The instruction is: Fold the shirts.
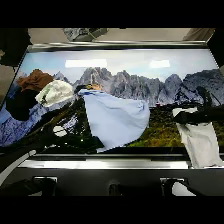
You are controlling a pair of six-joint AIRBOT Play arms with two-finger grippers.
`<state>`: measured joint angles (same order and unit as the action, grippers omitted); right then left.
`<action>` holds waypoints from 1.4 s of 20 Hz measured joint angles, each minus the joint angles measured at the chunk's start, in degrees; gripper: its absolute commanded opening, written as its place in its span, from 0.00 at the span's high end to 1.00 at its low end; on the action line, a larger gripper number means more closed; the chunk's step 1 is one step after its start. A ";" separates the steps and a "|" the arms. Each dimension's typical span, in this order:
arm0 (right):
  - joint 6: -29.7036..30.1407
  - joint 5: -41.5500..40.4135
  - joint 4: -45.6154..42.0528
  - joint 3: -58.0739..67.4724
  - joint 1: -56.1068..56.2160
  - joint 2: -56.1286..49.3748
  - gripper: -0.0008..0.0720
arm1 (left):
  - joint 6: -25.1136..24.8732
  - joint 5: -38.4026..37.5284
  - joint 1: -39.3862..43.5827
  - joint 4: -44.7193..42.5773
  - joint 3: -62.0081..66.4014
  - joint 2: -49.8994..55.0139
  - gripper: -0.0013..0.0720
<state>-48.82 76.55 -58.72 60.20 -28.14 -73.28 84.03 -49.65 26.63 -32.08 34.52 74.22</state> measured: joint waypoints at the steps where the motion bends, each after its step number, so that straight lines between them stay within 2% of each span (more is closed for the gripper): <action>1: 0.26 -0.02 0.31 -0.17 0.83 -0.09 0.03 | 0.17 2.25 1.27 0.76 -0.22 0.79 0.75; 2: 0.50 -0.15 0.52 -0.42 1.92 -0.20 0.02 | 0.52 4.15 2.01 1.38 -0.28 1.27 0.94; 6: 1.79 -4.66 4.66 -2.49 8.39 -1.99 0.02 | 0.81 8.04 2.34 3.76 -0.22 1.62 0.94; 10: 4.66 -11.54 15.78 -3.32 12.85 -7.63 0.04 | -0.63 9.44 0.61 4.24 -0.13 -0.87 0.94; 12: 6.05 -13.86 21.29 -3.45 14.84 -10.86 0.09 | -2.60 9.75 -0.31 4.33 -0.11 -2.16 0.94; 13: 6.49 -14.88 23.43 -3.50 16.09 -12.46 0.35 | -4.15 9.88 -0.87 4.39 -0.07 -2.69 0.94; 14: 6.71 -15.80 24.83 -3.56 17.22 -13.79 0.88 | -5.44 9.84 -1.51 4.37 -0.07 -3.02 0.94; 15: 6.93 -16.46 25.79 -3.58 18.32 -14.91 0.92 | -6.67 9.18 -2.51 4.37 0.11 -3.28 0.94; 18: 8.04 -16.87 27.26 -2.03 19.87 -15.32 0.92 | -11.52 6.12 -7.93 4.26 2.84 -4.61 0.94; 21: 10.34 -14.03 25.16 4.70 20.44 -10.45 0.92 | -16.13 1.36 -15.21 2.12 11.15 -9.01 0.94; 24: 12.92 -10.73 21.14 17.07 20.65 -0.96 0.92 | -18.12 -1.01 -22.77 -0.68 26.21 -16.09 0.94; 28: 13.92 -11.63 17.49 32.98 20.83 14.93 0.92 | -18.40 -1.51 -31.71 -1.51 50.07 -24.61 0.94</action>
<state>-34.89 64.93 -41.23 93.19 -7.31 -58.35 65.63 -51.16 -5.08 -33.58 84.60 49.60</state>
